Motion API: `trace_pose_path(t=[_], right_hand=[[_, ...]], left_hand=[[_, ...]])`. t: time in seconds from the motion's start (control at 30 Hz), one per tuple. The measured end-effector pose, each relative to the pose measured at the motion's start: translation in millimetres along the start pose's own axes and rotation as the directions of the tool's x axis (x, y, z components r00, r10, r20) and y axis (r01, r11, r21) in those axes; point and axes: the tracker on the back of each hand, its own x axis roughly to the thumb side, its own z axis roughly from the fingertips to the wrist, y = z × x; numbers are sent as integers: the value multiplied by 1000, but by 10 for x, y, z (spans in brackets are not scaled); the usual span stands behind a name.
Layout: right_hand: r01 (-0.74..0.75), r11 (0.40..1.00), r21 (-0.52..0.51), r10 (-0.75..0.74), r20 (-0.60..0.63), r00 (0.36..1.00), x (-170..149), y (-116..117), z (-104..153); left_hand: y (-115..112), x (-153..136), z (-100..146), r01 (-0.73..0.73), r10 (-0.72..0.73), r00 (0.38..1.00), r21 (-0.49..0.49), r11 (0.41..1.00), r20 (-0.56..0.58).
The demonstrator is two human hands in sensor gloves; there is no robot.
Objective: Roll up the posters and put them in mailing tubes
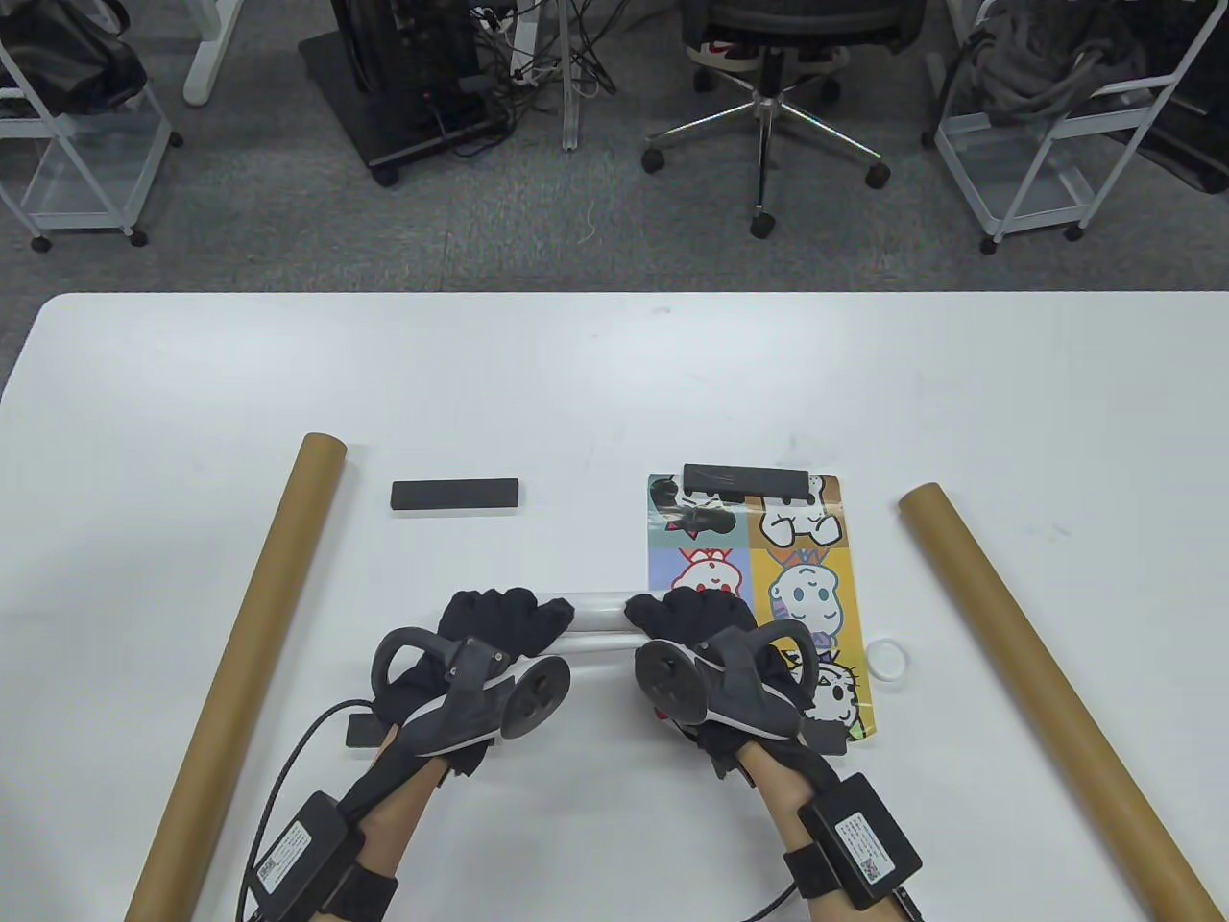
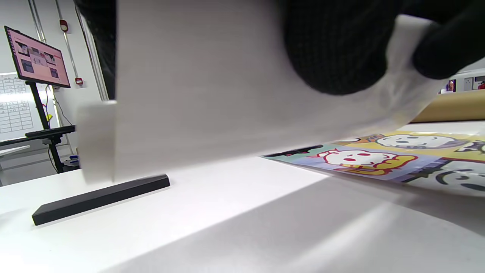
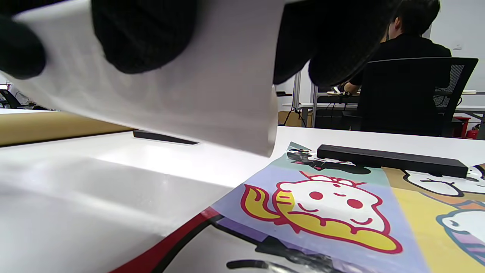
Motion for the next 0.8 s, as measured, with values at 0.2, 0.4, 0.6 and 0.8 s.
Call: trace_pose_path(t=[0.2, 0.4, 0.6, 0.8], right_hand=[[-1, 1000, -2, 1, -8, 1000, -13, -4, -9], [81, 992, 93, -85, 31, 996, -28, -2, -19], [14, 999, 39, -15, 33, 999, 58, -33, -8], [5, 999, 32, -6, 24, 1000, 50, -4, -12]], left_hand=[[1, -3, -1, 5, -5, 1000, 0, 1000, -1], [26, 19, -2, 40, -40, 999, 12, 999, -17], [2, 35, -11, 101, -101, 995, 12, 995, -2], [3, 78, -1, 155, -155, 988, 8, 988, 7]])
